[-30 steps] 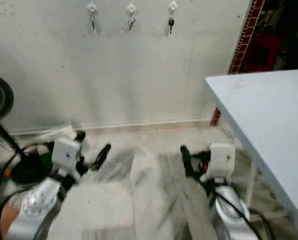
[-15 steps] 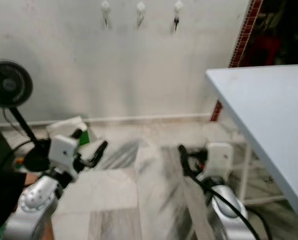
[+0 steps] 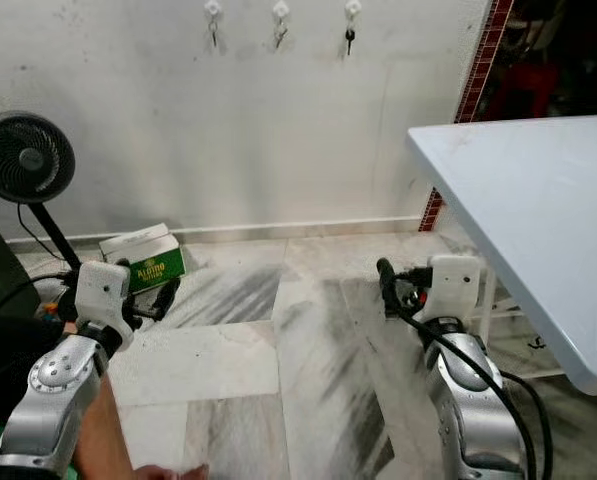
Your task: Hang keys on a hook
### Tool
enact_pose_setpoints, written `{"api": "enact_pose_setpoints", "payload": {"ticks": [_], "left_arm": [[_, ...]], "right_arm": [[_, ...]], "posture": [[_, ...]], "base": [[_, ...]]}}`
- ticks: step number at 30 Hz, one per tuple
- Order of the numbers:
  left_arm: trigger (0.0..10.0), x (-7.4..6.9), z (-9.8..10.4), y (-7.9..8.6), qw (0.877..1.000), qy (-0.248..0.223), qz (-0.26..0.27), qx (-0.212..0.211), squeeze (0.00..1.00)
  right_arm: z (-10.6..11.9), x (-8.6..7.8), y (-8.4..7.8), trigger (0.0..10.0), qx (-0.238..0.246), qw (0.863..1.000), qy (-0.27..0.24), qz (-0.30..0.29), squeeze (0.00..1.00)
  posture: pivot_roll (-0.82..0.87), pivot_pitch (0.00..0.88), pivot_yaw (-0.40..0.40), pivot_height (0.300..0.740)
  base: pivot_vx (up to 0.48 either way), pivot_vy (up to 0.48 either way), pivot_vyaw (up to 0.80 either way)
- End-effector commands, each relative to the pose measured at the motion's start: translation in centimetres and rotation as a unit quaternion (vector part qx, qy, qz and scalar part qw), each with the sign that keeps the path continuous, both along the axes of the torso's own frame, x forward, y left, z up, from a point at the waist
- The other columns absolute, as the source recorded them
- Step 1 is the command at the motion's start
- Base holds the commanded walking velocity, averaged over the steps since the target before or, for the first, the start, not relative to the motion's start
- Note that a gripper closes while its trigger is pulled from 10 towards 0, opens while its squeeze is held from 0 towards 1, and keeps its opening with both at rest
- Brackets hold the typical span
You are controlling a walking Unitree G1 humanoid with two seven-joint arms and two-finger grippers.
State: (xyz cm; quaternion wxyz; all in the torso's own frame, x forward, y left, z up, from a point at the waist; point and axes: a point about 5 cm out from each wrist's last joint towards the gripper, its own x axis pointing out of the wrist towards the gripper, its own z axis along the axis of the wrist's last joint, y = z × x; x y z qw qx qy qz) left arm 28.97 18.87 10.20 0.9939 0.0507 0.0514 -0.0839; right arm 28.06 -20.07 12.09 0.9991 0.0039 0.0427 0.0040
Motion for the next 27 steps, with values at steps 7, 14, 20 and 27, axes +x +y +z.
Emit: {"api": "enact_pose_setpoints", "payload": {"ticks": [7, 14, 20, 27], "left_arm": [[10.0, 1.0, -2.8, 2.6, 0.997, 0.054, 0.045, 0.014, 0.00], [10.0, 1.2, -2.8, 2.8, 0.998, 0.051, 0.041, 0.006, 0.00], [10.0, 1.4, -3.0, 2.5, 0.999, 0.042, 0.035, 0.001, 0.00], [10.0, 2.1, -1.4, 2.2, 0.999, -0.009, 0.038, 0.000, 0.00]], "right_arm": [[-2.3, 0.9, -1.2, 10.0, -0.012, 0.999, 0.028, -0.020, 0.00], [-2.6, 1.2, -1.5, 10.0, -0.016, 0.999, 0.028, -0.021, 0.00], [-2.9, 1.2, -1.6, 10.0, -0.020, 0.999, 0.021, -0.021, 0.00], [-1.4, 1.3, -1.4, 10.0, -0.006, 1.000, -0.014, -0.027, 0.00]], "posture": [[-0.02, 0.000, 0.025, 0.740], [-0.02, 0.000, 0.021, 0.740], [-0.02, 0.000, 0.026, 0.740], [-0.03, 0.000, 0.029, 0.740]], "base": [[0.000, 0.000, -0.76], [0.000, 0.000, 0.00], [0.000, 0.000, -0.13], [0.000, 0.000, -0.46]]}}
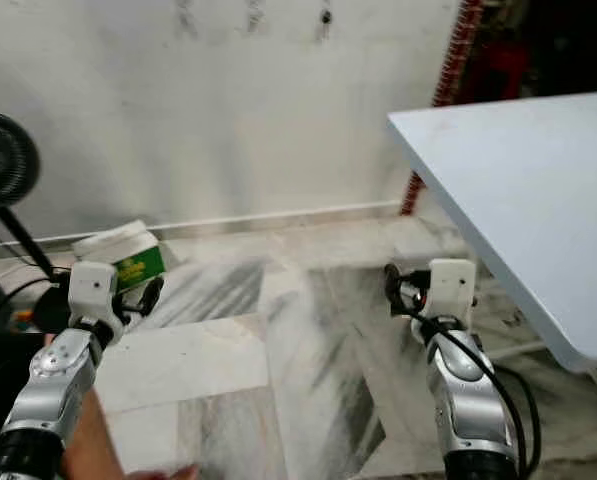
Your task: Hang keys on a hook
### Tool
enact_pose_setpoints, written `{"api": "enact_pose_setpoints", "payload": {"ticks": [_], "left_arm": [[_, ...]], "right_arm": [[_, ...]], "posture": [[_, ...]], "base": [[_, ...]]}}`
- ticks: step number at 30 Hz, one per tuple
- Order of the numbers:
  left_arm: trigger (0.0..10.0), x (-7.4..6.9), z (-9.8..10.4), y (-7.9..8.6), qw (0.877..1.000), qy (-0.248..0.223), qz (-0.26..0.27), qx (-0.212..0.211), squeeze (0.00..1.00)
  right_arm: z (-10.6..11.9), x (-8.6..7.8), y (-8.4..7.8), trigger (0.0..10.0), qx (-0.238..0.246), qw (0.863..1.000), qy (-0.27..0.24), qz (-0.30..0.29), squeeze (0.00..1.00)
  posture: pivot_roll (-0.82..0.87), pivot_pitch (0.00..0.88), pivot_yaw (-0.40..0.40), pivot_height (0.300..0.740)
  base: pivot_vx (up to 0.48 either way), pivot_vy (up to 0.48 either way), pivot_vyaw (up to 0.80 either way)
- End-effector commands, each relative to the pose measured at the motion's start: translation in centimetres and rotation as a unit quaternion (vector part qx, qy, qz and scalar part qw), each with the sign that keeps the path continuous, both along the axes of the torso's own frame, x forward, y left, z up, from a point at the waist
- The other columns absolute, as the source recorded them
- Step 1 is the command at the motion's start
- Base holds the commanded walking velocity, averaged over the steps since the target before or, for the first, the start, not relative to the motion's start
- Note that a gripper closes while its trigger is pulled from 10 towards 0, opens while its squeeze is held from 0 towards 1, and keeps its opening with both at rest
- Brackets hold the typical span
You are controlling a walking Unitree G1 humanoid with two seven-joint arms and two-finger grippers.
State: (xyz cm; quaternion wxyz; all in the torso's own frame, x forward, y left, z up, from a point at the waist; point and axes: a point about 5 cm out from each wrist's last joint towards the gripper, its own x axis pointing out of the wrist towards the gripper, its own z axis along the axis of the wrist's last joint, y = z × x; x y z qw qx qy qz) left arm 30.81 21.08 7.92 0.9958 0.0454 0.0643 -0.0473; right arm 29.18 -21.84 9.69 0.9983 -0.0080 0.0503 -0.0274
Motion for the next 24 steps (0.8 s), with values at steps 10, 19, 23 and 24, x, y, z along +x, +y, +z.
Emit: {"api": "enact_pose_setpoints", "payload": {"ticks": [10, 19, 23, 24], "left_arm": [[10.0, -0.1, 5.0, -3.2, 0.994, -0.103, -0.042, -0.017, 0.00], [10.0, -1.3, 5.8, -5.8, 0.990, -0.111, -0.083, -0.032, 0.00], [10.0, -1.2, 5.6, -5.1, 0.991, -0.103, -0.076, -0.026, 0.00], [10.0, -1.2, 5.6, -4.8, 0.992, -0.100, -0.071, -0.025, 0.00]], "right_arm": [[4.6, -0.8, 1.7, 10.0, 0.015, 0.997, -0.076, 0.029, 0.00], [5.8, -1.3, 3.0, 10.0, 0.022, 0.995, -0.085, 0.043, 0.00], [5.7, -1.3, 2.8, 10.0, 0.021, 0.996, -0.081, 0.039, 0.00], [5.7, -1.2, 2.6, 10.0, 0.021, 0.996, -0.078, 0.037, 0.00]], "posture": [[-0.03, 0.000, 0.034, 0.740], [-0.03, 0.000, 0.038, 0.740], [-0.03, 0.000, 0.037, 0.740], [-0.03, 0.000, 0.037, 0.740]], "base": [[0.000, 0.000, 0.00], [0.000, 0.000, -0.80], [0.000, 0.000, -0.80], [0.000, 0.000, -0.80]]}}
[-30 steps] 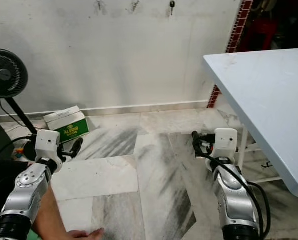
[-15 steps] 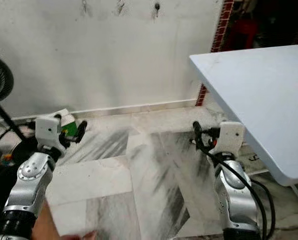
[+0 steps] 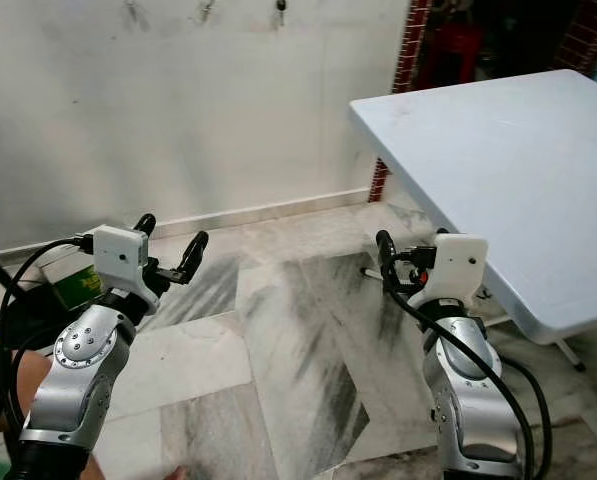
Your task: Hang keys on a hook
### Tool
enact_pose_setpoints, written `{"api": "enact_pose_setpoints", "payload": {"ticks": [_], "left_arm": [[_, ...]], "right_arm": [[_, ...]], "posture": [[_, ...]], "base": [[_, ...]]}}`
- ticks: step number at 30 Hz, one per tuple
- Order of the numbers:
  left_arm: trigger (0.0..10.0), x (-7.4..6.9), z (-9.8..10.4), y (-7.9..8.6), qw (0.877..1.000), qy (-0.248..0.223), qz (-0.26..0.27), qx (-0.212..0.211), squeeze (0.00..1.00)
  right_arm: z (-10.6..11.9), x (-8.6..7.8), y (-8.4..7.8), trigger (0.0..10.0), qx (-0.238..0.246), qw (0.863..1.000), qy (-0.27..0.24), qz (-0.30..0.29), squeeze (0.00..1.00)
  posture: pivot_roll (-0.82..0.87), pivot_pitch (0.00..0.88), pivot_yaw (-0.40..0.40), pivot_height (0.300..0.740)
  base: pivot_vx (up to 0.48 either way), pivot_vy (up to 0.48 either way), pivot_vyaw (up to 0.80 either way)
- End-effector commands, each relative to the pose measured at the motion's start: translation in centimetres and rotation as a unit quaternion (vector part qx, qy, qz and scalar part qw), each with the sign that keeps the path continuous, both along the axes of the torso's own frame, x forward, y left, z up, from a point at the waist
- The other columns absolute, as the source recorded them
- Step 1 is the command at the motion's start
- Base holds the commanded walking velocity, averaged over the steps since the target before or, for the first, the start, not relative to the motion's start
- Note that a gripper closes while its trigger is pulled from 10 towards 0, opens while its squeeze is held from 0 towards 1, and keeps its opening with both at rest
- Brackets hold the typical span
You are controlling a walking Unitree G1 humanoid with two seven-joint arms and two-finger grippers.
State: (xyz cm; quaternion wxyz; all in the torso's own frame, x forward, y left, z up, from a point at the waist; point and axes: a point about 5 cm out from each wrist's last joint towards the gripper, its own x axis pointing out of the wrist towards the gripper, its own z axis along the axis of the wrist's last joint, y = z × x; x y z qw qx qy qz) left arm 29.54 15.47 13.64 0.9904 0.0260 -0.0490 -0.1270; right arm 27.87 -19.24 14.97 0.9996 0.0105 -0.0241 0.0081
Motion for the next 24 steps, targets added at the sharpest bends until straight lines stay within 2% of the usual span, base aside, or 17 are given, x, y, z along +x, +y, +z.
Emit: {"api": "enact_pose_setpoints", "payload": {"ticks": [1, 21, 24], "left_arm": [[10.0, 0.04, -0.07, 0.97, 1.000, 0.010, 0.015, 0.003, 0.00], [10.0, 0.09, 0.01, 1.18, 0.999, 0.023, 0.021, -0.001, 0.00], [10.0, 0.07, 0.00, 1.22, 0.999, 0.024, 0.022, -0.001, 0.00]], "right_arm": [[0.46, 0.08, -0.02, 10.0, 0.002, 1.000, -0.003, 0.001, 0.00], [0.33, -0.11, 0.14, 10.0, 0.002, 1.000, 0.008, -0.002, 0.00], [0.32, -0.13, 0.19, 10.0, 0.003, 1.000, 0.008, -0.003, 0.00]], "posture": [[-0.03, 0.000, 0.037, 0.740], [-0.03, 0.000, 0.044, 0.740], [-0.03, 0.000, 0.045, 0.740]], "base": [[0.000, 0.000, -0.80], [0.000, 0.000, -0.80], [0.000, 0.000, -0.47]]}}
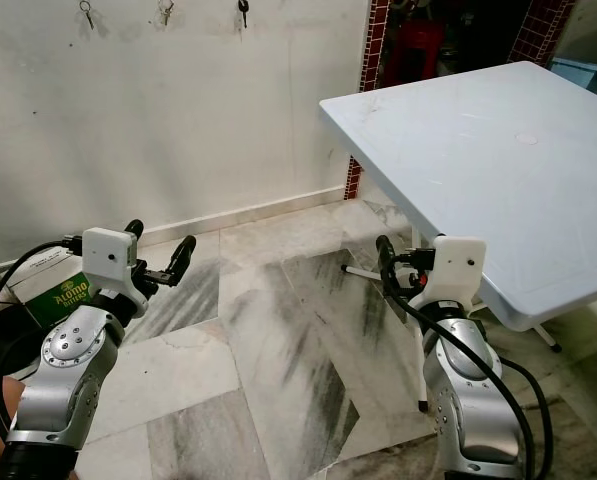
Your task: Hang keys on a hook
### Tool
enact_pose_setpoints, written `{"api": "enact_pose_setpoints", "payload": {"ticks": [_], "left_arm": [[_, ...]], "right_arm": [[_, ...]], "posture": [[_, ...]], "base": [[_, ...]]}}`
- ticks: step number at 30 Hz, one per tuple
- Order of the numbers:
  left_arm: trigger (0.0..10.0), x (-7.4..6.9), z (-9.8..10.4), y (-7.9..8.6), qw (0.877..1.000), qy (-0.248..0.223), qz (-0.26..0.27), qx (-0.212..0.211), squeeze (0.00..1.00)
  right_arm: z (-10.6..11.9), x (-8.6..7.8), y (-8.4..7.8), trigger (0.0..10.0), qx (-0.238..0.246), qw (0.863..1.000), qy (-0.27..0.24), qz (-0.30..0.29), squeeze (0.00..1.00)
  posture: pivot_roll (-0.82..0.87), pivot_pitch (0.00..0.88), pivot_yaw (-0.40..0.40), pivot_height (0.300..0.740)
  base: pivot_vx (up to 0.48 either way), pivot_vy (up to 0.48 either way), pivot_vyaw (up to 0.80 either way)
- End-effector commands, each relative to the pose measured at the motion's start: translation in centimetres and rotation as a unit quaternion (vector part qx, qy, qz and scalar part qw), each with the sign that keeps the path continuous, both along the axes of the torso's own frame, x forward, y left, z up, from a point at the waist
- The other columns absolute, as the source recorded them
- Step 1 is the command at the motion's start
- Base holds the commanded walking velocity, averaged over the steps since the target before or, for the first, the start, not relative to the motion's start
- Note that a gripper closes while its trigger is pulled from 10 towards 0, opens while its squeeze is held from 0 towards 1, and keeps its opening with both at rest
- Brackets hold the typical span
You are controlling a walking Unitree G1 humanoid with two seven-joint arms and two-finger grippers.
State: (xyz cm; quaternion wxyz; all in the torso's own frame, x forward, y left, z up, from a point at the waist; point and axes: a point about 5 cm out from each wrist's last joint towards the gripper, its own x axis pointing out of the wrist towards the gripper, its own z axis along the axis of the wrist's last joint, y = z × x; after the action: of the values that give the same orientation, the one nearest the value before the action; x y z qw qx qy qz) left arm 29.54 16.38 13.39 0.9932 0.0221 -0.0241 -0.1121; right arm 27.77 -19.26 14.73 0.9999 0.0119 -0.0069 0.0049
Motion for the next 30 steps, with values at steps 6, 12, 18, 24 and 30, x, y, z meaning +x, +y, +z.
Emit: {"api": "enact_pose_setpoints", "payload": {"ticks": [6, 12, 18, 24, 30], "left_arm": [[10.0, 0.03, 0.24, 0.38, 1.000, 0.001, 0.007, 0.000, 0.00], [10.0, 0.05, 0.26, 0.37, 1.000, 0.000, 0.006, -0.002, 0.00], [10.0, 0.04, 0.24, 0.34, 1.000, 0.001, 0.004, -0.005, 0.00], [10.0, 0.03, 0.18, 0.23, 1.000, 0.002, 0.004, -0.018, 0.00], [10.0, 0.06, 0.11, 0.43, 1.000, 0.006, 0.010, -0.023, 0.00]], "right_arm": [[0.53, -0.06, 0.41, 10.0, 0.002, 1.000, -0.010, 0.003, 0.00], [0.40, -0.08, 0.37, 10.0, 0.003, 1.000, -0.007, 0.003, 0.00], [0.35, -0.08, 0.42, 10.0, 0.002, 1.000, -0.006, 0.003, 0.00], [0.18, -0.11, 0.44, 10.0, 0.002, 1.000, -0.003, 0.004, 0.00], [0.17, -0.10, 0.51, 10.0, 0.002, 1.000, -0.003, 0.005, 0.00]], "posture": [[-0.03, 0.000, 0.046, 0.740], [-0.03, 0.000, 0.046, 0.740], [-0.03, 0.000, 0.045, 0.740], [-0.03, 0.000, 0.044, 0.740], [-0.03, 0.000, 0.044, 0.740]], "base": [[0.000, 0.000, -0.07], [0.000, 0.000, 0.00], [0.000, 0.000, 0.00], [0.000, -0.042, 0.00], [0.000, 0.000, 0.00]]}}
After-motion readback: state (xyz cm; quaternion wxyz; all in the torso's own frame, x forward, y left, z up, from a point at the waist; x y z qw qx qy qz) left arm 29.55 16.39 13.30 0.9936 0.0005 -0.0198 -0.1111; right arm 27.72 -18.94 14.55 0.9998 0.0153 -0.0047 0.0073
